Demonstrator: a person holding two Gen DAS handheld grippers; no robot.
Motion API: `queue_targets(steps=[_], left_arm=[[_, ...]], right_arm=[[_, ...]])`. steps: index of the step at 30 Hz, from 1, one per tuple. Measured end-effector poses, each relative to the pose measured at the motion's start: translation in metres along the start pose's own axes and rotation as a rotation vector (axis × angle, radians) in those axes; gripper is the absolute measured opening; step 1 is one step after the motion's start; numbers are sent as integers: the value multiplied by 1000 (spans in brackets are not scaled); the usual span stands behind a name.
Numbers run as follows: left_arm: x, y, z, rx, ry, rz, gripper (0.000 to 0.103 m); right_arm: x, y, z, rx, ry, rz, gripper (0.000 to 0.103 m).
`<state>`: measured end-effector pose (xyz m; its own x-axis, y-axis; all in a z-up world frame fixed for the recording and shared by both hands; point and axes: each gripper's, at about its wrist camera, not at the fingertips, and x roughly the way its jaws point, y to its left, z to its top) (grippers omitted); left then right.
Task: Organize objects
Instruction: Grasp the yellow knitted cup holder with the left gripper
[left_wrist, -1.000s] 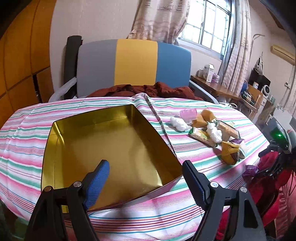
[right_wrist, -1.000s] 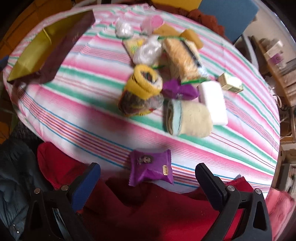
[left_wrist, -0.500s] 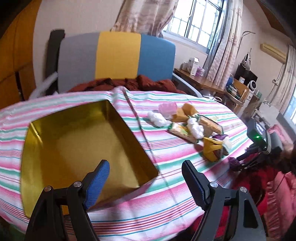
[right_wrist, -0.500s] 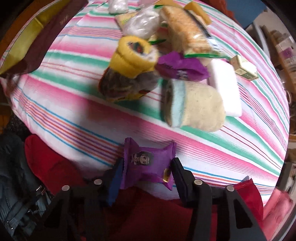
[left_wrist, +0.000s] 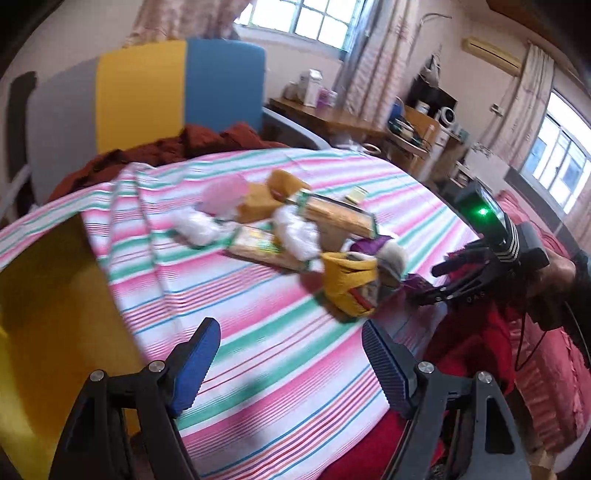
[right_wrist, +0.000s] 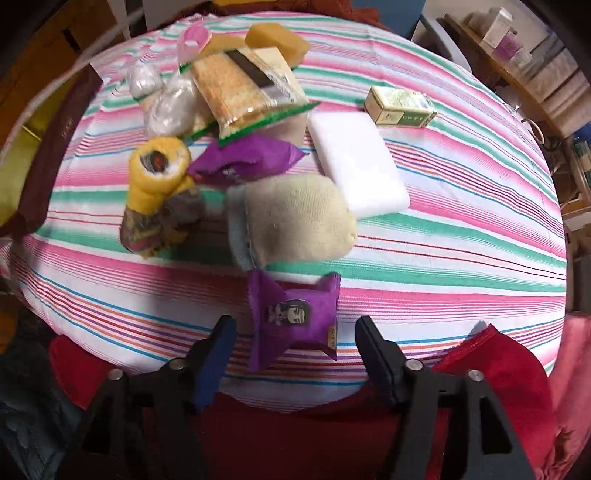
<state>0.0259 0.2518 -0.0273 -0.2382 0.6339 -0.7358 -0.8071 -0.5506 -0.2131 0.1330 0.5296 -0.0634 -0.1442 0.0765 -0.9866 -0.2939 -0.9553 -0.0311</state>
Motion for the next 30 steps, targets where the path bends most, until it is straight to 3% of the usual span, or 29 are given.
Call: queue_targets(steps=[3, 11, 21, 23, 25, 30], left_arm=[[21, -14, 7, 40, 30, -38, 74], [79, -37, 25, 69, 105, -120, 72], [145, -46, 34, 66, 178, -126, 71], [151, -40, 33, 43, 190, -158, 56], [147, -35, 29, 35, 166, -187, 47], [124, -23, 11, 51, 131, -191, 40]], right_arm=[[-6, -3, -2, 13, -19, 22, 68], [-19, -9, -8, -6, -30, 42, 68], [-9, -22, -14, -15, -36, 47, 68], [-10, -23, -15, -22, -27, 40, 68], [-11, -24, -16, -80, -18, 37, 68], [-13, -31, -24, -68, -12, 40, 67]])
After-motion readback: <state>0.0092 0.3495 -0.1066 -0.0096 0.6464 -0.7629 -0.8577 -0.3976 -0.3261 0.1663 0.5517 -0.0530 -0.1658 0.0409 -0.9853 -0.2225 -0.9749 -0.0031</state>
